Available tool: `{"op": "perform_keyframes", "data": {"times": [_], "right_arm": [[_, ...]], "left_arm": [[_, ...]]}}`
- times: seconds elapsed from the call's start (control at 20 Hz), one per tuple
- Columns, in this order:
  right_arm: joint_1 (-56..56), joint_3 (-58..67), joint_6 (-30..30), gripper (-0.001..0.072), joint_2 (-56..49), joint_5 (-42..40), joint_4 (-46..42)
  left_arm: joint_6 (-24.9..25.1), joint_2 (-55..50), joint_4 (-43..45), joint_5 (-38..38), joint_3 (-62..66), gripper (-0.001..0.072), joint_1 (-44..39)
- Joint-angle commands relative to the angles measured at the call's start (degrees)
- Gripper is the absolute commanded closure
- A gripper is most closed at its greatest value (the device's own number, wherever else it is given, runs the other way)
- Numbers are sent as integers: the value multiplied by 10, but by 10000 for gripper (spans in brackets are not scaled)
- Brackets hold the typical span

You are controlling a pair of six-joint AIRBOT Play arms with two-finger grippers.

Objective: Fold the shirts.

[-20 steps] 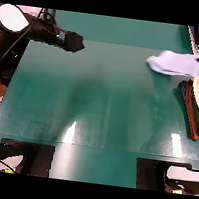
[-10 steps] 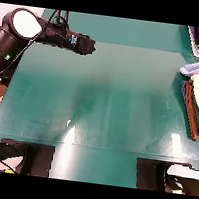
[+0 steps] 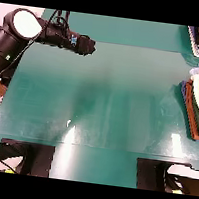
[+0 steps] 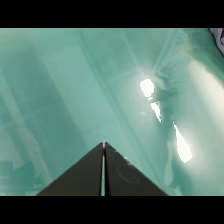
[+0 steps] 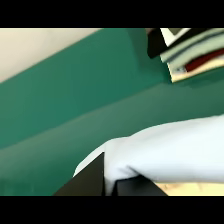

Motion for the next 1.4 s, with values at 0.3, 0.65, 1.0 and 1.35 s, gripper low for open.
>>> {"op": "perform_keyframes", "data": {"times": [0.3, 0.65, 1.0, 1.35], "right_arm": [[-81, -220, 36, 696, 115, 104, -235], [-162, -378, 36, 173, 154, 115, -263], [-82, -304, 36, 166, 157, 89, -57], [220, -233, 34, 190, 157, 8, -38]], "left_arm": [[16, 0, 1, 0, 0, 683, 0], [16, 0, 1, -1, 0, 683, 0], [15, 0, 1, -2, 0, 682, 0], [15, 0, -2, -7, 0, 682, 0]]}}
